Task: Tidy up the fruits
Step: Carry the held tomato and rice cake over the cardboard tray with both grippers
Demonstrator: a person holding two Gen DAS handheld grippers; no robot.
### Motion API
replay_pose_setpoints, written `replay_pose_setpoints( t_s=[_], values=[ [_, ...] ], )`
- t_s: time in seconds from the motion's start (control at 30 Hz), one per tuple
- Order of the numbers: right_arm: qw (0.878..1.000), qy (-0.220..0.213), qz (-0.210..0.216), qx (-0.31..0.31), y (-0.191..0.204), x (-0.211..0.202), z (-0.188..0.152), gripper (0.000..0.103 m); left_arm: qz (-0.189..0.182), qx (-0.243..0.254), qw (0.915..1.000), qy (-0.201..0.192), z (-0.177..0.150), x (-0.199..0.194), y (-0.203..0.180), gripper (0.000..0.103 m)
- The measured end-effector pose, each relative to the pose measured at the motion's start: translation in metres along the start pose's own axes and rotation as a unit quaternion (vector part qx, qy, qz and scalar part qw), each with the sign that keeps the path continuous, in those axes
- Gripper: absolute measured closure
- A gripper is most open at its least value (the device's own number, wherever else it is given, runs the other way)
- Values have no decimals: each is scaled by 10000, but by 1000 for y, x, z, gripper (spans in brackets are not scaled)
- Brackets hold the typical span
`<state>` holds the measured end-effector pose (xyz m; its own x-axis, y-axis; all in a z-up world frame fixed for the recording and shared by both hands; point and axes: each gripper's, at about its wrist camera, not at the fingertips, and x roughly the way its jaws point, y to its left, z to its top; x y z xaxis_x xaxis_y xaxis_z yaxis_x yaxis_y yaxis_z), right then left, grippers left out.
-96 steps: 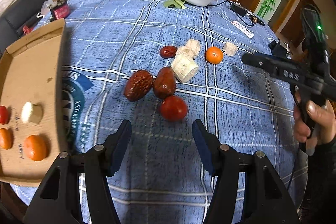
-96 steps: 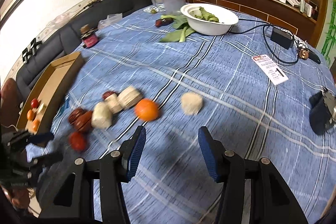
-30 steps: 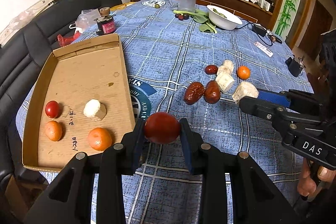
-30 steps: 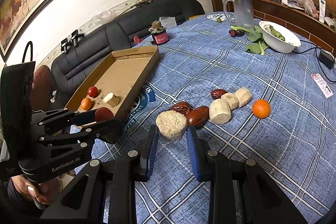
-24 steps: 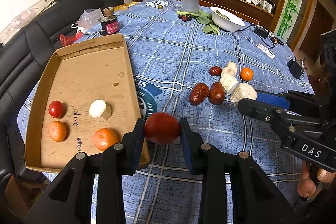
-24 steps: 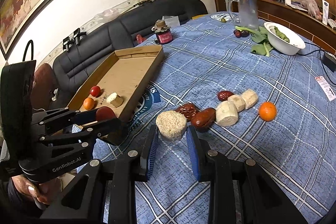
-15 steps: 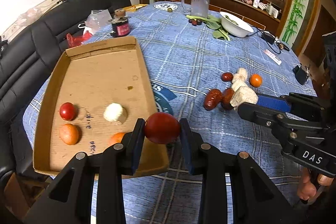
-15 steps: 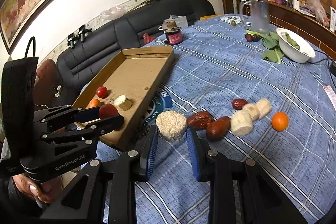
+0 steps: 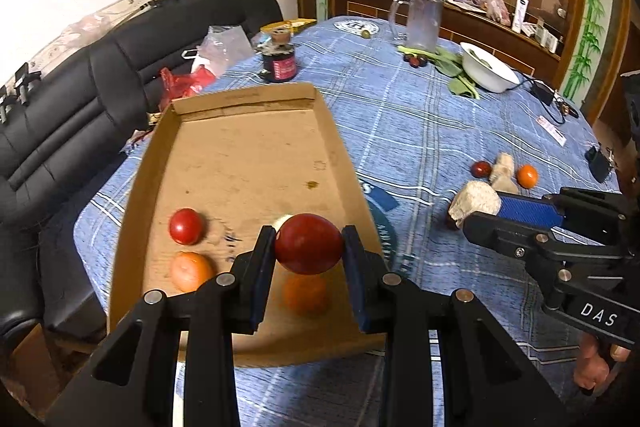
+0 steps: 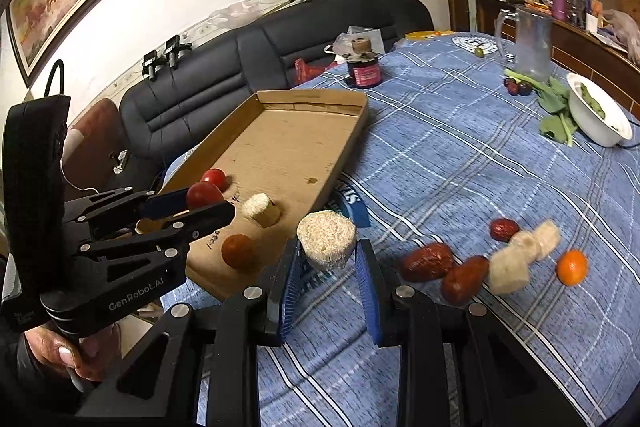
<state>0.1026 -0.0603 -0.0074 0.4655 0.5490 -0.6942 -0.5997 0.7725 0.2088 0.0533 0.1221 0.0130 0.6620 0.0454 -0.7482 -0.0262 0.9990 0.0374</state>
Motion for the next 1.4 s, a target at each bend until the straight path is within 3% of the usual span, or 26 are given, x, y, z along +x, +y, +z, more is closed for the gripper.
replay_pose_setpoints(
  t_s=[0.6, 1.07, 1.27, 1.4],
  values=[
    [9993, 27, 234, -300, 37, 32, 27, 75, 539, -224, 9979, -264, 11, 1, 49, 72],
    [9985, 115, 323, -420, 51, 61, 46, 75, 658, -336, 9968, -309, 24, 11, 77, 72],
    [9983, 209, 348, -413, 51, 79, 55, 75, 652, -355, 9970, -207, 30, 22, 86, 72],
    [9980, 331, 314, -445, 51, 98, 64, 75, 408, -509, 9978, 126, 42, 41, 97, 72]
  ],
)
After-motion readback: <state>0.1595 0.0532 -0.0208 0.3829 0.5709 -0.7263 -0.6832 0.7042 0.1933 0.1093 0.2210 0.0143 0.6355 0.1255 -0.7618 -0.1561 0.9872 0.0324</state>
